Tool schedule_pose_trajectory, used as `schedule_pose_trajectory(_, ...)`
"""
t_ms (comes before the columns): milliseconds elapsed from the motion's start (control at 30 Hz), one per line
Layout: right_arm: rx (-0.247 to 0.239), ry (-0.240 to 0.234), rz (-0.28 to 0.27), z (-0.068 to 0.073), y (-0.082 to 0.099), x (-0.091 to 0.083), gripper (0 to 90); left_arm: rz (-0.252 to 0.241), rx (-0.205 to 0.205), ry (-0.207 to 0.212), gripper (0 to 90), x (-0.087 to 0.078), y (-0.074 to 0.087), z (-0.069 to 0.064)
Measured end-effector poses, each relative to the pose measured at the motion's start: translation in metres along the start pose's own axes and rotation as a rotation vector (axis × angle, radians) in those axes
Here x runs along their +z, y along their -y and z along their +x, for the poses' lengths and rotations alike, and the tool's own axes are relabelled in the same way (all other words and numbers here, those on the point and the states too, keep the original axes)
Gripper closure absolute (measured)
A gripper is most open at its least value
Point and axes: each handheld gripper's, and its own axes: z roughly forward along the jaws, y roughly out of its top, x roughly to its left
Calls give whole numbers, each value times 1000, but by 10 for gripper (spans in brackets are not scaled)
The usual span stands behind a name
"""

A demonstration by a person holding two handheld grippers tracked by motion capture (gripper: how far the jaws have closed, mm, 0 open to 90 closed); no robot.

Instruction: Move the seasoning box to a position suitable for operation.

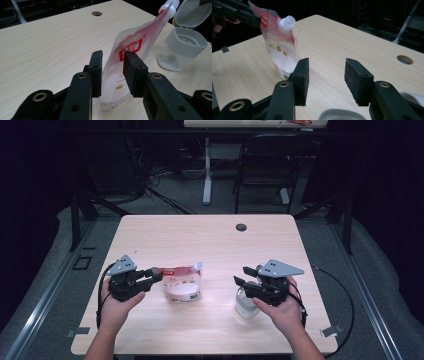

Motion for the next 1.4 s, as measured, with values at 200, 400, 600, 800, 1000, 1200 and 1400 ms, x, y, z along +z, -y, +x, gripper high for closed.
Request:
schedule_pose_trajectory(200, -23, -44, 15, 6, -3, 25, 564, -2, -4, 5, 691, 0, 1, 1)
schedule_pose_trajectory(400, -10, -95, 0, 11, -12, 44, 562, -6, -5, 2, 683, 0, 0, 2)
schedule_pose_trajectory(600, -38, -121, 11, 19, -19, 60, 562, -12, -9, 2, 683, -1, 1, 2)
schedule_pose_trajectory(800, -53, -146, 17, 26, -23, 71, 559, -15, -6, 4, 691, -2, 0, 3)
schedule_pose_trajectory(1000, -66, -163, 26, 31, -26, 82, 555, -15, -1, 8, 708, -2, 0, 3)
schedule_pose_trajectory(1200, -62, -174, 18, 35, -26, 89, 556, -15, -3, 9, 724, -2, 0, 3)
schedule_pose_trajectory(1400, -57, -182, 14, 35, -26, 93, 587, -14, 0, 16, 749, -3, 0, 3)
